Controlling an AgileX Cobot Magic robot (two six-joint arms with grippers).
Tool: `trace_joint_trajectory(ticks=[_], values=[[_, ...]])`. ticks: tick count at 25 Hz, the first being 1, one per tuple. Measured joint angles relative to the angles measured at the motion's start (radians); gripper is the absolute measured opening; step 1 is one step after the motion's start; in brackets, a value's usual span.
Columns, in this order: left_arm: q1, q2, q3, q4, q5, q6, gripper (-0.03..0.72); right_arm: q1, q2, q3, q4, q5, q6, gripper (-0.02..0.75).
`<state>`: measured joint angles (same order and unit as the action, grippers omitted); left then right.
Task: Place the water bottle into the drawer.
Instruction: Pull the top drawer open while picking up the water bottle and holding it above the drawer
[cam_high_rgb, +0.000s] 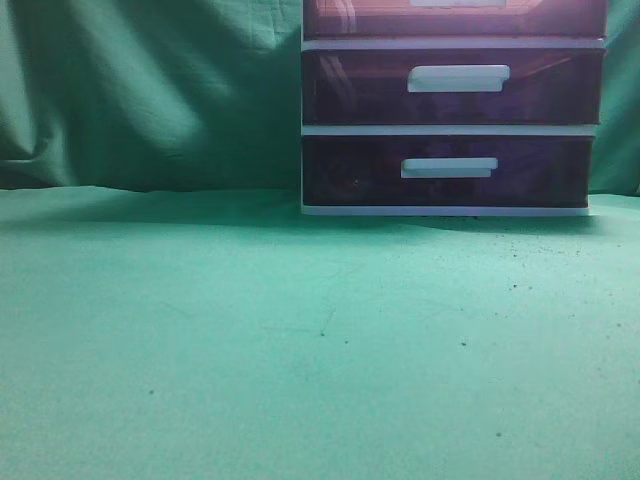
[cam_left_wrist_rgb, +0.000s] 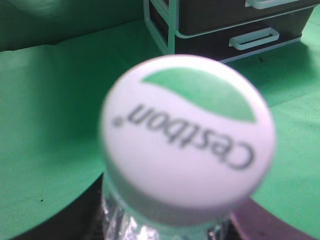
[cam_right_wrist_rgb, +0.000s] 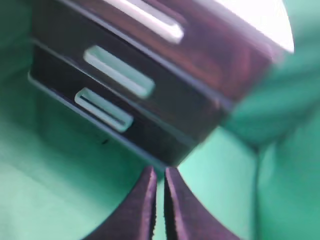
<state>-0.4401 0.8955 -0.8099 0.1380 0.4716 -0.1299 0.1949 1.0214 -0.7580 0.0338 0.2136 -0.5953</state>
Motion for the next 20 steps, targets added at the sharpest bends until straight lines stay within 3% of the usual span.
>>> trace_joint_trajectory(ticks=[4, 7, 9, 14, 20], values=[[0.000, 0.001, 0.000, 0.008, 0.000, 0.000, 0.261, 0.064, 0.192, -0.163, -0.016, -0.084, -0.452, 0.048], [0.000, 0.001, 0.000, 0.012, 0.001, 0.000, 0.261, 0.068, 0.323, -0.236, -0.019, -0.227, -0.605, 0.048], [0.000, 0.001, 0.000, 0.012, 0.012, 0.000, 0.261, 0.068, 0.404, -0.262, -0.019, -0.334, -0.680, 0.048], [0.000, 0.001, 0.000, 0.014, 0.050, 0.000, 0.261, 0.068, 0.549, -0.339, -0.021, -0.439, -0.794, 0.238], [0.000, 0.001, 0.000, 0.014, 0.067, 0.000, 0.261, 0.068, 0.672, -0.427, -0.030, -0.452, -0.840, 0.265]])
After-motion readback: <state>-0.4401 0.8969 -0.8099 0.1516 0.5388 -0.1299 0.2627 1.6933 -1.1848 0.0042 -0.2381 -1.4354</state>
